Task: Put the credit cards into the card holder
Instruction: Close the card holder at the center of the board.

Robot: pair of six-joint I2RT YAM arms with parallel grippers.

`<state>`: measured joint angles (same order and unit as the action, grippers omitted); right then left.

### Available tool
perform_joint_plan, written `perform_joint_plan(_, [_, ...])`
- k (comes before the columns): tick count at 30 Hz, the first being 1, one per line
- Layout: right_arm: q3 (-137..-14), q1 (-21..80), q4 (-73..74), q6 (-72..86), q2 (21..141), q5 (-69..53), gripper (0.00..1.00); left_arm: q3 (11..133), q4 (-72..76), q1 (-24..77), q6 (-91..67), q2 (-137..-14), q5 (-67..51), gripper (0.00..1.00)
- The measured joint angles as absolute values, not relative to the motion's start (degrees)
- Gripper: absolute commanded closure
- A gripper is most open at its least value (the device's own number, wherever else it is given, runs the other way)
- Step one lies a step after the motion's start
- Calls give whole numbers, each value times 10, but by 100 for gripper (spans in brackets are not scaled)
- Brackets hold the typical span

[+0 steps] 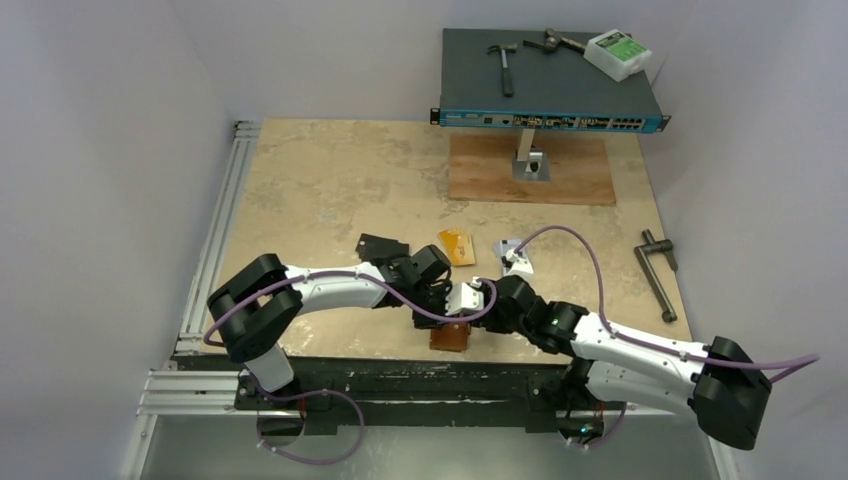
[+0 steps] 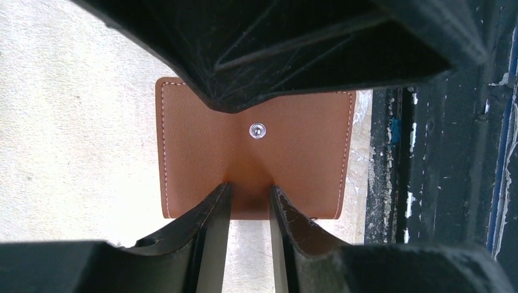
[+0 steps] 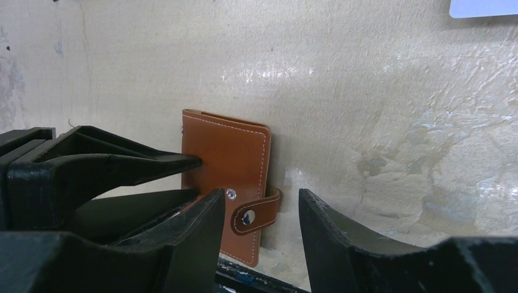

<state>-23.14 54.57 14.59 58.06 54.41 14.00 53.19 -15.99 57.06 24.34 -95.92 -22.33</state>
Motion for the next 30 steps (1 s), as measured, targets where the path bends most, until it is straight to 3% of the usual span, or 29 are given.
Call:
perform_joint_plan(8, [-231, 543, 128, 580, 554, 119, 55, 532, -160, 558, 230, -955, -226, 66])
perform_joint_plan(11, [-231, 545, 119, 581, 538, 106, 56, 531, -169, 528, 224, -936, -220, 54])
perform_joint_plan(18, [-245, 547, 129, 579, 551, 92, 59, 576, -274, 476, 250, -855, -195, 52])
perform_joint_plan(25, [-369, 547, 206, 551, 675, 79, 57, 596, -425, 460, 456, -716, -177, 50])
perform_joint_plan(30, [-423, 547, 242, 527, 716, 77, 60, 478, -383, 506, 648, -602, -208, 52])
